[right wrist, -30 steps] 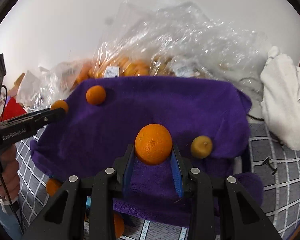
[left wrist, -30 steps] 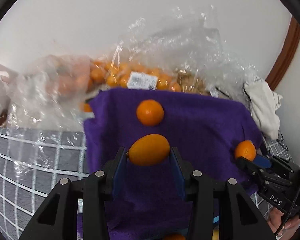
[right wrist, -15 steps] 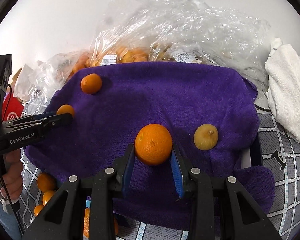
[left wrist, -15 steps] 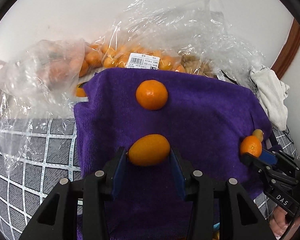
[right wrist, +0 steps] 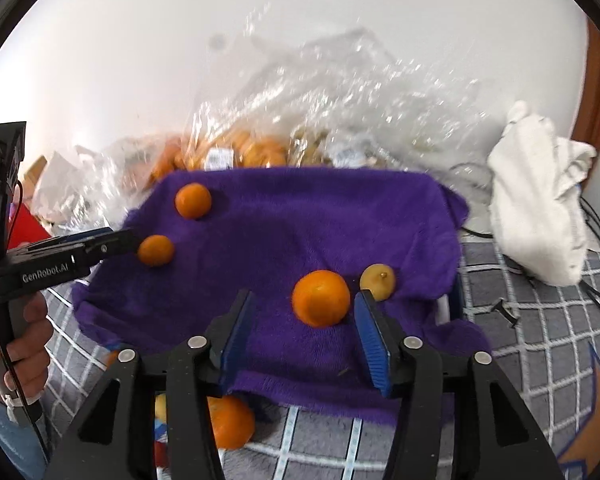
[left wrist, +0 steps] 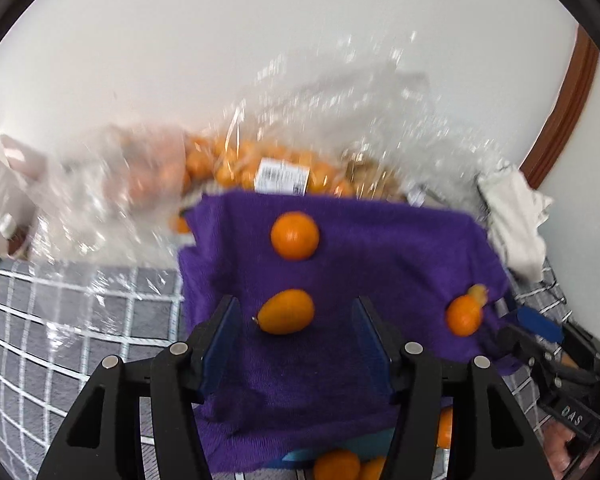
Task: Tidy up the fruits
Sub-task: 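Carry both fruits onto the purple towel and open both grippers, then withdraw both grippers back toward the remaining fruit, then grasp a large orange with the right gripper while the left gripper grasps an orange, then carry both oranges onto the purple towel and open both grippers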
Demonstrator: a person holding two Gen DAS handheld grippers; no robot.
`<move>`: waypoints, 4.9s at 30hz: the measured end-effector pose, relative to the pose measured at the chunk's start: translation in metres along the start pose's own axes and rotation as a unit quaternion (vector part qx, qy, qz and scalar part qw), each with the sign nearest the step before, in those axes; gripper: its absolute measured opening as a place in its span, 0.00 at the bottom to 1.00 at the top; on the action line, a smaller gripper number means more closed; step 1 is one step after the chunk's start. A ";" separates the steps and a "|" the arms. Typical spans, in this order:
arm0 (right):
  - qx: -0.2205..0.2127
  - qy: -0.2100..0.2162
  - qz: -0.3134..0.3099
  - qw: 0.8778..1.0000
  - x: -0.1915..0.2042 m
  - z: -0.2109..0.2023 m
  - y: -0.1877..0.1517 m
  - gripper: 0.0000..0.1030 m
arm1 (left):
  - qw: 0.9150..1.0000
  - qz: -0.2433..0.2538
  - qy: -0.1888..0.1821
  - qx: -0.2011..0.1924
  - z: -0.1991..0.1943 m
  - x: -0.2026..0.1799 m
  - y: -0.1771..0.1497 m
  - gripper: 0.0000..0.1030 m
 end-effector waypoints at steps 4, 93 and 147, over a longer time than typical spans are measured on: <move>-0.017 0.001 0.016 1.000 0.001 -0.026 -0.009 0.53 | 1.000 0.010 0.001 -0.023 -0.028 -0.005 -0.005 0.54; 0.014 -0.044 0.010 0.999 -0.021 -0.044 -0.097 0.40 | 0.997 -0.022 -0.057 0.045 -0.002 -0.005 -0.108 0.27; -0.015 -0.042 0.004 0.999 -0.014 -0.062 -0.070 0.40 | 0.999 -0.030 -0.029 -0.020 -0.064 0.006 -0.077 0.29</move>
Point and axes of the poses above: each gripper's, at about its wrist camera, not at the fingertips, and z roughly the way its jaws point, x to its left, y to its top, the point moved 4 cm from there along z, roughly the way its jaws point, and after that the axes turned 5 degrees about x, right-handed, at the moved point
